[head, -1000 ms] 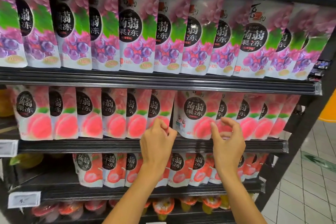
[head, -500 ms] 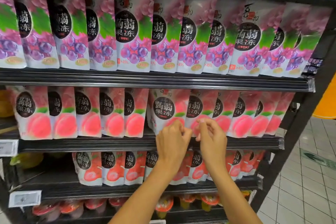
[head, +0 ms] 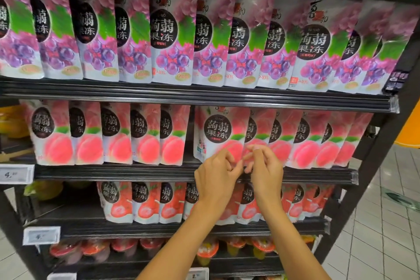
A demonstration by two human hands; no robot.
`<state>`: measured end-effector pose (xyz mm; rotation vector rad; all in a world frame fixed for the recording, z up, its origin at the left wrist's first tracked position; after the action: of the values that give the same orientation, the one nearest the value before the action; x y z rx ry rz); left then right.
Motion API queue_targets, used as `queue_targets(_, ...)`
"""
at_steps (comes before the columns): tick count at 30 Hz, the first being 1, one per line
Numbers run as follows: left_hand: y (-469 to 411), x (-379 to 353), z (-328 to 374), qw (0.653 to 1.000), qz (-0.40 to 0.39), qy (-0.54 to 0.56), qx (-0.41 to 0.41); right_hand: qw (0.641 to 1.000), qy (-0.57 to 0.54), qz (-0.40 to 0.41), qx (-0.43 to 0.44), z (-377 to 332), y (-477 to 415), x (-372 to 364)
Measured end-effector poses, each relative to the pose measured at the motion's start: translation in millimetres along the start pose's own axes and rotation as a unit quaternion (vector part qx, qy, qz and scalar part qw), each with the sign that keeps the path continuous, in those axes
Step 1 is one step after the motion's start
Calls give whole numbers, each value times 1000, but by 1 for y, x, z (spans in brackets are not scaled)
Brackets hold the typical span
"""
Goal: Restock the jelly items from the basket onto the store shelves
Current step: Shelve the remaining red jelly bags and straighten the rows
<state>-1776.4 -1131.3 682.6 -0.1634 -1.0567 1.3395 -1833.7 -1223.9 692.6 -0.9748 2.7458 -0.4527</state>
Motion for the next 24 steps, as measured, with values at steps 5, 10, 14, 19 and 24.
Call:
queue_targets(5, 12, 37, -38, 997, 80, 3, 25, 998, -1, -57, 15, -4, 11, -30)
queue_targets(10, 13, 83, -84, 981, 173, -12, 81, 990, 61, -125, 5, -8, 20, -73)
queue_targets(14, 10, 105, -109, 974, 187, -59, 112, 983, 113, -144, 19, -7, 22, -103)
queue_targets(19, 6, 108, -123, 973, 161, -103, 128, 986, 123, -109, 17, -2, 23, -121)
queue_targets(24, 7, 105, -127, 978, 134, -111, 114, 987, 134, -85, 28, 2, 20, -121)
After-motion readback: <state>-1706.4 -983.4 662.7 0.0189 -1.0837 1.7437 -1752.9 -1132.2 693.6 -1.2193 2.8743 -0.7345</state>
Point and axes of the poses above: each hand's wrist, its own y-axis away from the middle knuckle, its own x-axis out of the back of the hand, z = x × y, the point moved 1 cm from there along -y, towards the middle knuckle, and after that the axes turned 8 degrees about -x, right-handed, at the moved point
